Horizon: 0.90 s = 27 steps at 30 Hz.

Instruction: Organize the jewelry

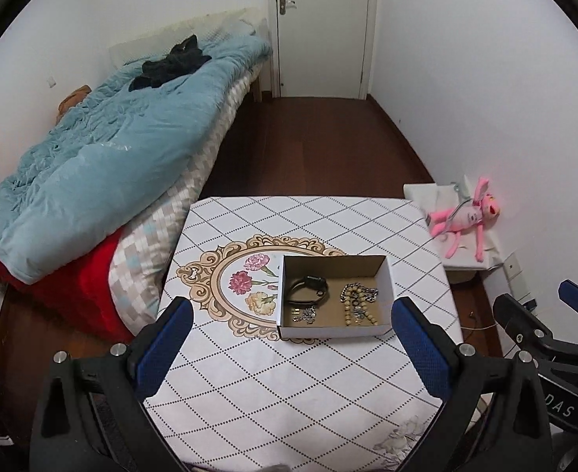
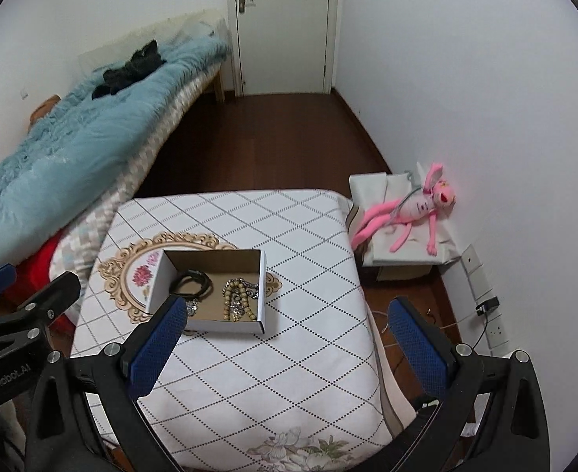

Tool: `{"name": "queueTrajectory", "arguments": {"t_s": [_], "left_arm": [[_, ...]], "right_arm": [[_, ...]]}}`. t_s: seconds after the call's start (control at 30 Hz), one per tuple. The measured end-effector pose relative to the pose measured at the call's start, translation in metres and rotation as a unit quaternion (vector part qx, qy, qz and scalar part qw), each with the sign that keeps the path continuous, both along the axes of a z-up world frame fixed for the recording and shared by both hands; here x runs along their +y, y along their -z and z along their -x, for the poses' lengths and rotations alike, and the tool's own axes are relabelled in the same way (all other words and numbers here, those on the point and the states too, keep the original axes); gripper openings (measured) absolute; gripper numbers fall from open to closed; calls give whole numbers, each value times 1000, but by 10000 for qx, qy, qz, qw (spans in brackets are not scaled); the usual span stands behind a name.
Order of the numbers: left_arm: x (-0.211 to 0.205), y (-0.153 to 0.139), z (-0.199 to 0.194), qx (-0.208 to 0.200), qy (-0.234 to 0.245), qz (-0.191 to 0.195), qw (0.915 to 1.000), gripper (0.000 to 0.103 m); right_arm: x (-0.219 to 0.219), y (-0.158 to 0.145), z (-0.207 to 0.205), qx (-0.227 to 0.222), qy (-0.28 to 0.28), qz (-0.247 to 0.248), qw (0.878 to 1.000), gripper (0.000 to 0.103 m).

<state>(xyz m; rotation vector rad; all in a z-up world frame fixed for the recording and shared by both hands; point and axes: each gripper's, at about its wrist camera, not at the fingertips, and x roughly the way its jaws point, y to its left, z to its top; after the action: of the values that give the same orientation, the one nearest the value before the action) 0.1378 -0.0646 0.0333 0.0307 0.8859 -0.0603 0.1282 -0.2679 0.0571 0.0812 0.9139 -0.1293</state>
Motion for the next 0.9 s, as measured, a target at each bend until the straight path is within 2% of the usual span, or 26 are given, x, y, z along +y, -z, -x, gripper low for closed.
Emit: {"name": "queueTrajectory", "arguments": {"t_s": [0.23,0.4,0.9], "left_arm": [[5,-21,26,-165,-2,88,9998,103],[6,-25,37,-169,-66,64,9998,103],[2,-13,31,51,-97,-24,9999,103]], "right_arm": [[3,-29,29,-221,-36,-42,9997,103],[6,-40,42,-287,-73,-8,9996,103],[1,-24,37,-33,-15,-43,10000,103]]}}
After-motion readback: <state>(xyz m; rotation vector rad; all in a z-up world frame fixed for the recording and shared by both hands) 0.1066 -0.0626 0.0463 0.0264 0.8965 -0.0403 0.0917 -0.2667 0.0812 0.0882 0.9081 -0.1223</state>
